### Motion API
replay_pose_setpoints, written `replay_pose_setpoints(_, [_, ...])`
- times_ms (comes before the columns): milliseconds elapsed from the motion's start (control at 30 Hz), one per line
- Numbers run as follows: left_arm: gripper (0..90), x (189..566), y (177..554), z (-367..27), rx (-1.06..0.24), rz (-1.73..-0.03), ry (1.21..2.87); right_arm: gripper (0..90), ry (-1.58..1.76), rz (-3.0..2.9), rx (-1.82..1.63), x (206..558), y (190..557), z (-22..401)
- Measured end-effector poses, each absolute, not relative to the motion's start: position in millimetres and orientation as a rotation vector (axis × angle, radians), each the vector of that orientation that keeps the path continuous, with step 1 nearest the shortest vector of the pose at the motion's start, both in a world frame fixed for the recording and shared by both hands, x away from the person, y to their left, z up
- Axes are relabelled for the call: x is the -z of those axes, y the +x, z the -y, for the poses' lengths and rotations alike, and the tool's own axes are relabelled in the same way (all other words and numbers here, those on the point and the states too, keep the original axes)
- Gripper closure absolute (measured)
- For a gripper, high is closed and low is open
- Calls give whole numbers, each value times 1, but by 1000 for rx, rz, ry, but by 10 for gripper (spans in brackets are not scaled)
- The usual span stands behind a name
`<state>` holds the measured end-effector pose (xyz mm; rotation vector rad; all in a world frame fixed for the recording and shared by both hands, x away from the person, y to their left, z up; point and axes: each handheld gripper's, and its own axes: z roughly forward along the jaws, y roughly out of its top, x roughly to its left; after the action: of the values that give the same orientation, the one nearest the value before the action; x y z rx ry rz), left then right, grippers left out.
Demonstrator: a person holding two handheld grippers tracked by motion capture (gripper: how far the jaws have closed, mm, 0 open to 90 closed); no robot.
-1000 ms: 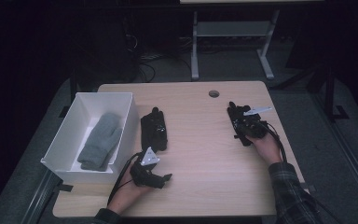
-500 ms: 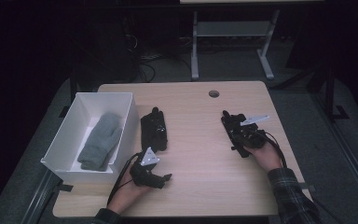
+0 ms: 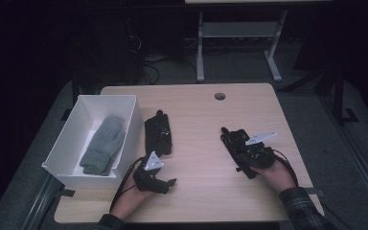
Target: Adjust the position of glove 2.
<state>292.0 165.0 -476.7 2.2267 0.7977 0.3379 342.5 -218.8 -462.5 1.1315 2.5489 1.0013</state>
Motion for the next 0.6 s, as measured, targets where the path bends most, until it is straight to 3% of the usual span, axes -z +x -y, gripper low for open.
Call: replay_pose_setpoints(600, [127, 477, 291, -165, -340, -801, 2225, 899, 999, -2689, -1065, 461, 316, 180])
